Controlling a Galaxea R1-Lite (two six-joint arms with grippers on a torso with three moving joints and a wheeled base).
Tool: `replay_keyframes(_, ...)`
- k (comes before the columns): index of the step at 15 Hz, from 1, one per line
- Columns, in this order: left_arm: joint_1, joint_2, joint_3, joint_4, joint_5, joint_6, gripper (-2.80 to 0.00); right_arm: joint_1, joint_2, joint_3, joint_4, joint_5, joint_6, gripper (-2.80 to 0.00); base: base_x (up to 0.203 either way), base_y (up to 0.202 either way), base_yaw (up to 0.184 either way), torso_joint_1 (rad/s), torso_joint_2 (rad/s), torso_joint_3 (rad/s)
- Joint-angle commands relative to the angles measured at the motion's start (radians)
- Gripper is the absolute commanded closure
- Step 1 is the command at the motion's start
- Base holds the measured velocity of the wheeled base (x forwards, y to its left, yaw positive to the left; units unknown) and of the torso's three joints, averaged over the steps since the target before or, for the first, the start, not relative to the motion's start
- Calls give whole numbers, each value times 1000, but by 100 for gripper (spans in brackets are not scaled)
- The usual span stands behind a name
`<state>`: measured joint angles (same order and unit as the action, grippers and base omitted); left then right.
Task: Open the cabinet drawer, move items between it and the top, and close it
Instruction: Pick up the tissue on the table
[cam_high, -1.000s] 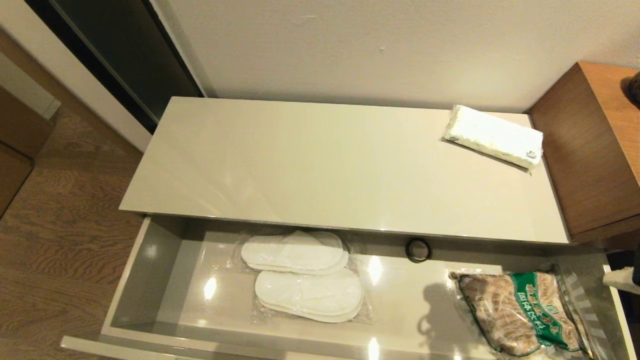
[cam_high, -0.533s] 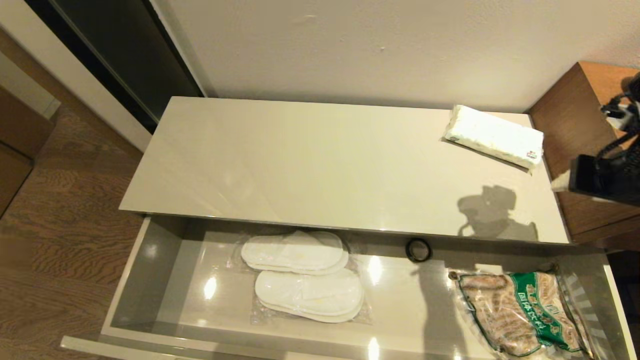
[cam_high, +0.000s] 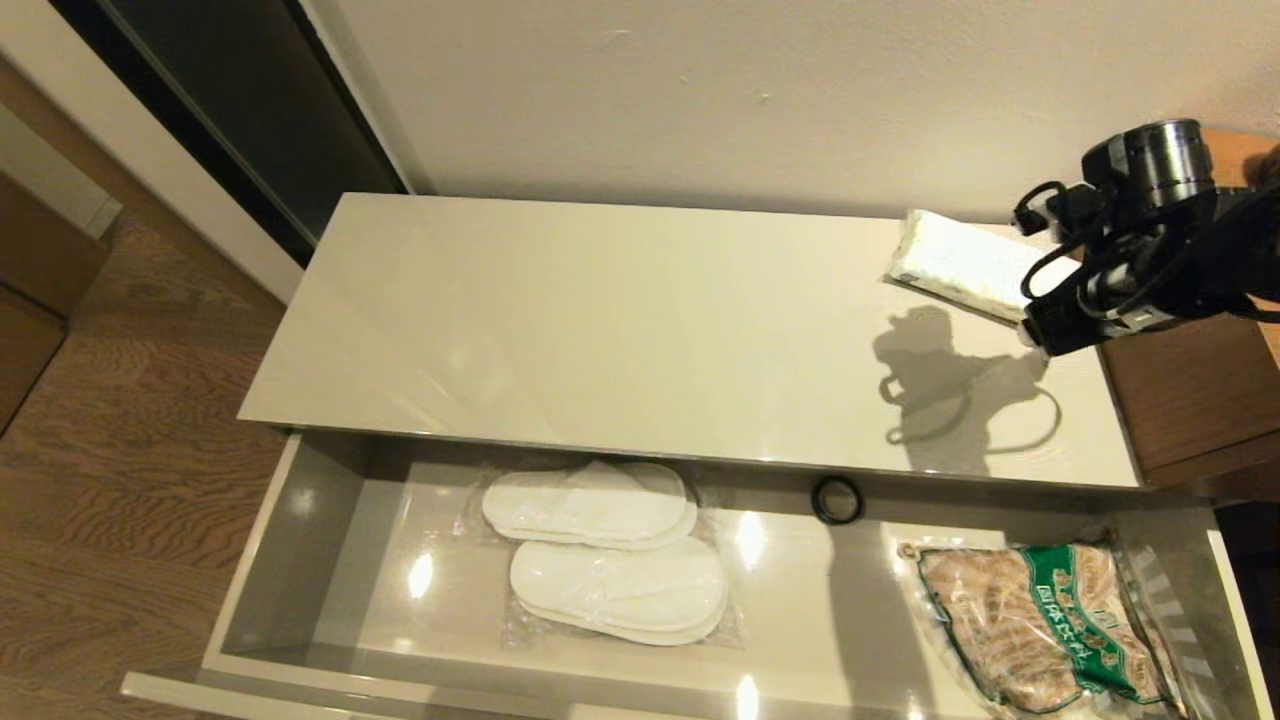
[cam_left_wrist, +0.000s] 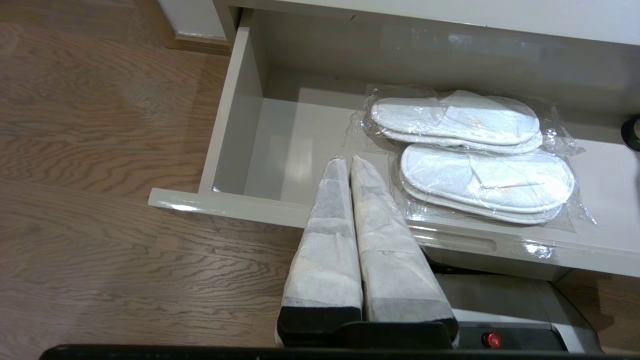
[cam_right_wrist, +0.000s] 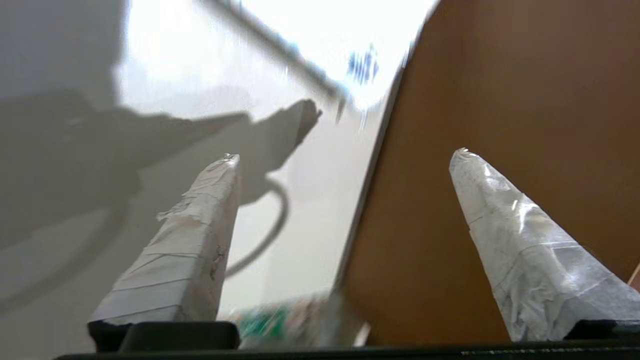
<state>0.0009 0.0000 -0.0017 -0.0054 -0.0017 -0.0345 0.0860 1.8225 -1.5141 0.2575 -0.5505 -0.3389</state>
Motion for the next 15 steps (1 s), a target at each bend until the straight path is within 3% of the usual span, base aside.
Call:
replay_keyframes(1, 1, 0, 0, -1, 0, -1, 0, 3, 73, -47, -47, -11, -78, -280, 0, 0, 0, 0, 0, 0)
replay_keyframes(4, -1, 0, 0, -1, 0, -1, 0, 19, 133, -178, -38, -25, -135, -280, 0, 0, 0, 0, 0, 0)
replay_keyframes(9, 1, 0, 0, -1, 0, -1, 0, 26, 210, -238, -36, -25, -247, -280, 0, 0, 0, 0, 0, 0)
replay_keyframes(12, 1, 0, 0, -1, 0, -1, 0, 25, 252, -258, -43, -25, -266, -280, 0, 0, 0, 0, 0, 0)
replay_keyframes(15, 1, 0, 0, -1, 0, -1, 0, 24, 325, -372, -46, -25, -269, -280, 0, 0, 0, 0, 0, 0)
